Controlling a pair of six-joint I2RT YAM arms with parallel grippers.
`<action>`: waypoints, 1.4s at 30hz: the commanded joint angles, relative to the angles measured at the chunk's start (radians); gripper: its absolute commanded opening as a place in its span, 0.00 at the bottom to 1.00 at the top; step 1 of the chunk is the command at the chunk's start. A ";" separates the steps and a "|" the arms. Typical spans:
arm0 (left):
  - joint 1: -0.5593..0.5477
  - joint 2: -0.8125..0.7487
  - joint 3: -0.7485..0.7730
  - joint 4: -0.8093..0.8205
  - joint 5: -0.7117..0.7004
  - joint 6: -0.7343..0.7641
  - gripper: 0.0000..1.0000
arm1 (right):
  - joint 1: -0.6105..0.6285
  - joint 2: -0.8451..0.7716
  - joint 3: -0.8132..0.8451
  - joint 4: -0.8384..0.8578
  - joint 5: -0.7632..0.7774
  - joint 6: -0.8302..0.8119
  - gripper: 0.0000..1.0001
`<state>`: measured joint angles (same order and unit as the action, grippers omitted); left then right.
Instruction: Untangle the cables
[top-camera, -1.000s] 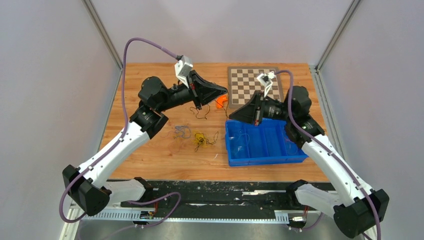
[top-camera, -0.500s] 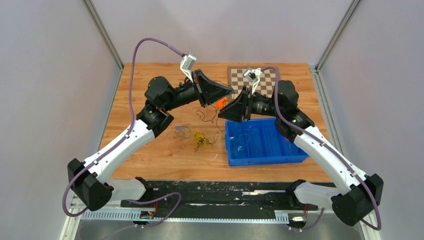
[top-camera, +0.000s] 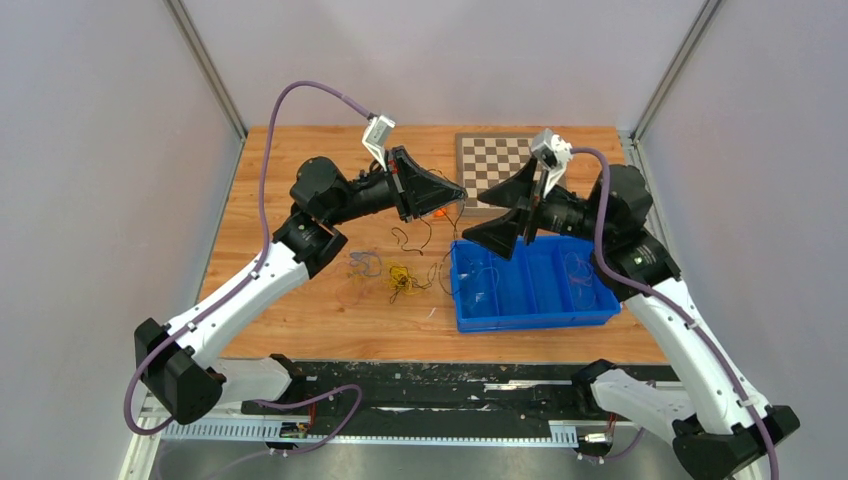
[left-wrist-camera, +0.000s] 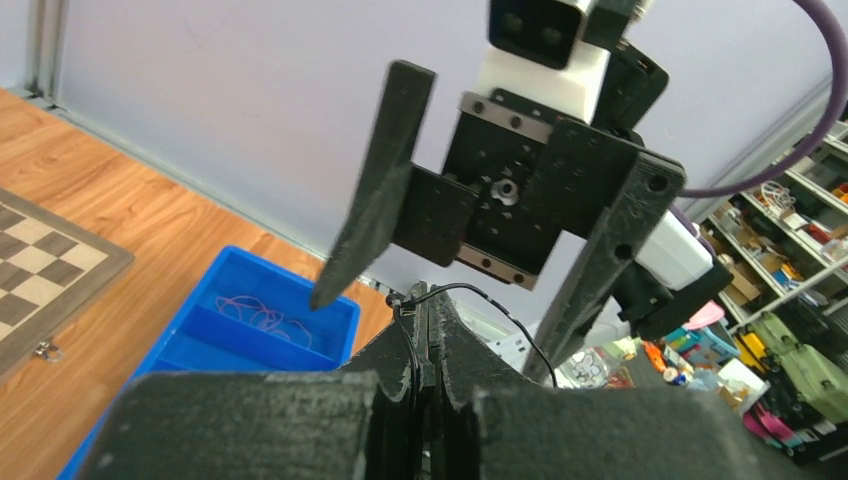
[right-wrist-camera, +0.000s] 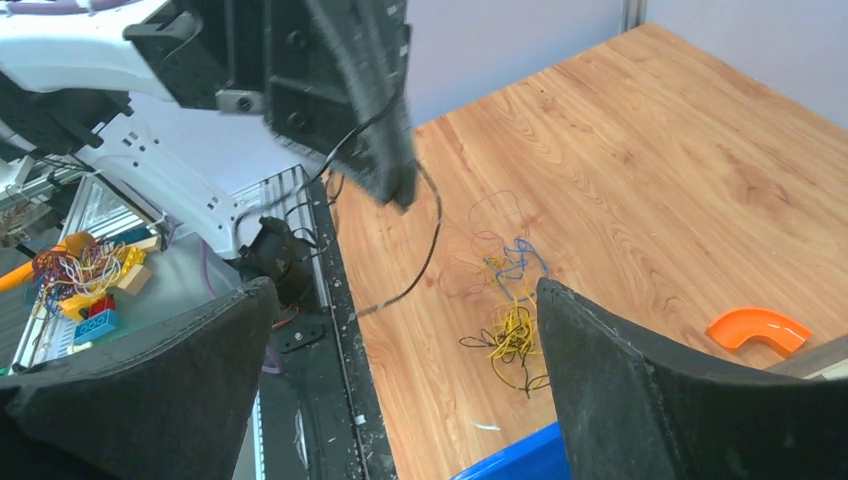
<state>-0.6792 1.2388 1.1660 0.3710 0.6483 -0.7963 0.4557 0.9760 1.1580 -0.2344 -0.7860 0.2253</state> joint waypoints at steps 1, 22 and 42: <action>-0.010 0.007 0.024 0.054 0.040 -0.021 0.00 | 0.018 0.090 0.072 -0.001 -0.001 0.000 1.00; -0.013 0.053 0.060 0.133 0.043 -0.094 0.00 | 0.112 0.223 -0.007 0.301 -0.056 0.283 0.81; 0.184 -0.077 -0.008 -0.244 0.113 0.238 0.83 | -0.085 0.047 -0.078 -0.061 0.018 0.049 0.00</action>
<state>-0.5423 1.2285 1.1351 0.2695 0.7113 -0.7391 0.3916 1.0622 1.0889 -0.1478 -0.8398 0.3943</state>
